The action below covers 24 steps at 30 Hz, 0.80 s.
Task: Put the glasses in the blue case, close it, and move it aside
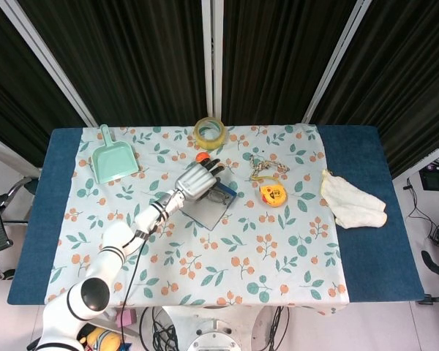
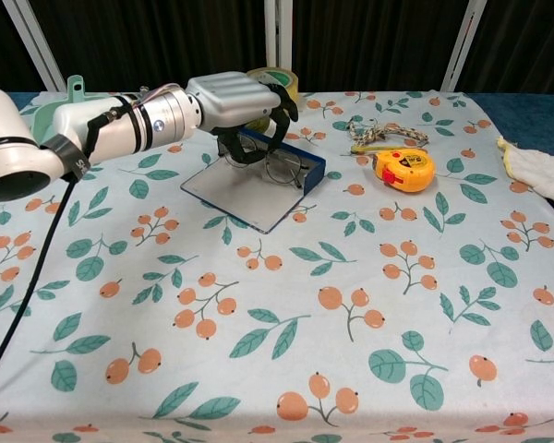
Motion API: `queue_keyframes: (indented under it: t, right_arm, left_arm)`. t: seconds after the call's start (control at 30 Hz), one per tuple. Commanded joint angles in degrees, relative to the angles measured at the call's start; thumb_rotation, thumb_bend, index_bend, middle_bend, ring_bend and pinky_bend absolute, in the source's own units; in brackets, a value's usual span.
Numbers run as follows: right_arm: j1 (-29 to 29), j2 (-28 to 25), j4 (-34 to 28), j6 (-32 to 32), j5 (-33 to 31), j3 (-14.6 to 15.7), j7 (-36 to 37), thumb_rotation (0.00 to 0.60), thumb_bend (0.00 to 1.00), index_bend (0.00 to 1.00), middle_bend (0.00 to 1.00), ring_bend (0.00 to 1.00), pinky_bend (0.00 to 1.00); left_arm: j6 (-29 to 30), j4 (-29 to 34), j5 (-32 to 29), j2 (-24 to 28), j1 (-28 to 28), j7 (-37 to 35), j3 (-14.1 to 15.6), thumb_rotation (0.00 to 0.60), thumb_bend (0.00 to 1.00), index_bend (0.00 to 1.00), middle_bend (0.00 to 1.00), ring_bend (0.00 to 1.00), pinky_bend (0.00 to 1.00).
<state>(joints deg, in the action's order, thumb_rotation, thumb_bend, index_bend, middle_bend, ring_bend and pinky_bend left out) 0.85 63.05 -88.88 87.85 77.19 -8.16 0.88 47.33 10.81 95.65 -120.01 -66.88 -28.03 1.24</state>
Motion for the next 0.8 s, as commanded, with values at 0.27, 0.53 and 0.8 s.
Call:
queue_keyframes:
  t: [0.27, 0.53, 0.8]
  right_arm:
    - [-0.09, 0.18, 0.03, -0.05, 0.12, -0.02, -0.13, 0.6, 0.14, 0.0, 0.0, 0.0, 0.0]
    - [-0.23, 0.24, 0.09, -0.1, 0.11, -0.2, -0.08, 0.6, 0.14, 0.0, 0.0, 0.0, 0.0]
    - [-0.4, 0.14, -0.23, 0.11, 0.7, -0.14, -0.7, 0.6, 0.15, 0.0, 0.0, 0.0, 0.0]
  left_arm:
    - [0.44, 0.07, -2.05, 0.31, 1.1, 1.36, -0.53, 0.6, 0.25, 0.01, 0.05, 0.06, 0.16]
    - [7.59, 6.97, -4.3, 5.0, 5.37, 0.25, -2.03, 0.6, 0.22, 0.03, 0.03, 0.06, 0.16]
    - [13.43, 27.66, -3.59, 17.48, 15.3, 6.69, 1.91, 0.6, 0.16, 0.1, 0.02, 0.06, 0.16]
